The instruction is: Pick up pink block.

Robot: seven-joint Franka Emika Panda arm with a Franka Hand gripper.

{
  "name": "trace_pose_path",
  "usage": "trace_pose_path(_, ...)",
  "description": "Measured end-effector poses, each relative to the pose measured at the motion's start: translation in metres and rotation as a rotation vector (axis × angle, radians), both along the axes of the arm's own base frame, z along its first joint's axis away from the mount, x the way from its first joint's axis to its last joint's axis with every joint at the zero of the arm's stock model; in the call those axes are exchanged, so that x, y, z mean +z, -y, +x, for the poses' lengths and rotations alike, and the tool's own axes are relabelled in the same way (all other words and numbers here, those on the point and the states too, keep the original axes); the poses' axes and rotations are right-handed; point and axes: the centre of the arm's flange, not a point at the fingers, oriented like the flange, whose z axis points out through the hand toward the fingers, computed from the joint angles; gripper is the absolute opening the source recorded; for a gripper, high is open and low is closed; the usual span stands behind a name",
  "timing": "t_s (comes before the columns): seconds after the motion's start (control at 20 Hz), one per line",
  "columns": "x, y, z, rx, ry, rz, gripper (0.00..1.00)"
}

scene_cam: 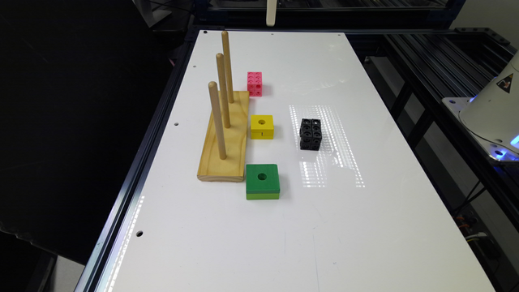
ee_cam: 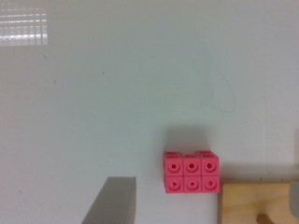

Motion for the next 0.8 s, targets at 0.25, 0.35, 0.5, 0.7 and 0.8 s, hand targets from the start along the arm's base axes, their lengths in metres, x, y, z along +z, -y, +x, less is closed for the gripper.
trace_pose_path(0.25,-0.023,0.002,0.005,0.0,0.002,0.001,1.0)
trace_pose_path(0.35,-0.023,0.002,0.005,0.0,0.004,0.001,1.0)
trace_pose_path(0.5,-0.03,0.002,0.005,0.0,-0.004,0.004,1.0)
trace_pose_path(0.7,-0.053,0.002,0.007,0.001,-0.008,0.006,1.0)
trace_pose_path(0.8,-0.061,0.002,0.007,0.001,-0.007,0.006,1.0)
